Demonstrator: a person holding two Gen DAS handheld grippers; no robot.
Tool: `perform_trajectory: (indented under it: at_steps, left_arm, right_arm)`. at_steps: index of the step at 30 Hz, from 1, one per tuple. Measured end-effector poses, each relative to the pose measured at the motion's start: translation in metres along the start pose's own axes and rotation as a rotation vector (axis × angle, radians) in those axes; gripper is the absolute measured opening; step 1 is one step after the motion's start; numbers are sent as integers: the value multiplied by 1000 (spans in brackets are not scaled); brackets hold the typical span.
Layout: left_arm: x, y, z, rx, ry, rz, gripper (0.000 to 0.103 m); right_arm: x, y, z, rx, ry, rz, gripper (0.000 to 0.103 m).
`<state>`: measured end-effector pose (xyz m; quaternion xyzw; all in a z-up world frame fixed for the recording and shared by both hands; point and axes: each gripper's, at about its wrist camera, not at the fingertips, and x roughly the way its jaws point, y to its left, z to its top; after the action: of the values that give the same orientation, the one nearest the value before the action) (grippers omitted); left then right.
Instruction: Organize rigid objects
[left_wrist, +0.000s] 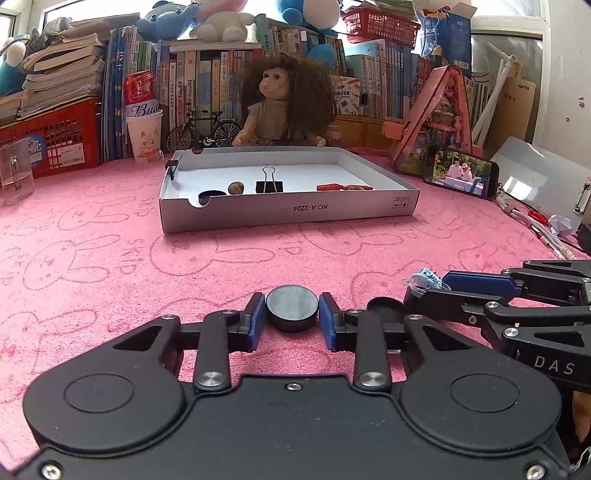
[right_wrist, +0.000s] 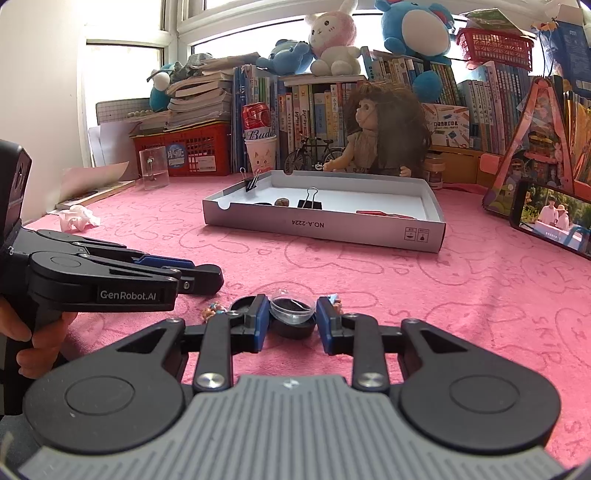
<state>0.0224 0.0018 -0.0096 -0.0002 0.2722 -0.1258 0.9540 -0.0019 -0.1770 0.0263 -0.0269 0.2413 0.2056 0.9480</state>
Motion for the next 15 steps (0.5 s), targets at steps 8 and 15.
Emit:
perform_trajectory:
  at_steps: [8, 15]
  left_arm:
    - [-4, -1, 0, -3, -12, 9, 30]
    - [-5, 1, 1, -12, -12, 20, 30]
  right_arm:
    - [-2, -2, 1, 21, -5, 12, 25]
    - [0, -2, 1, 28, -2, 5, 32]
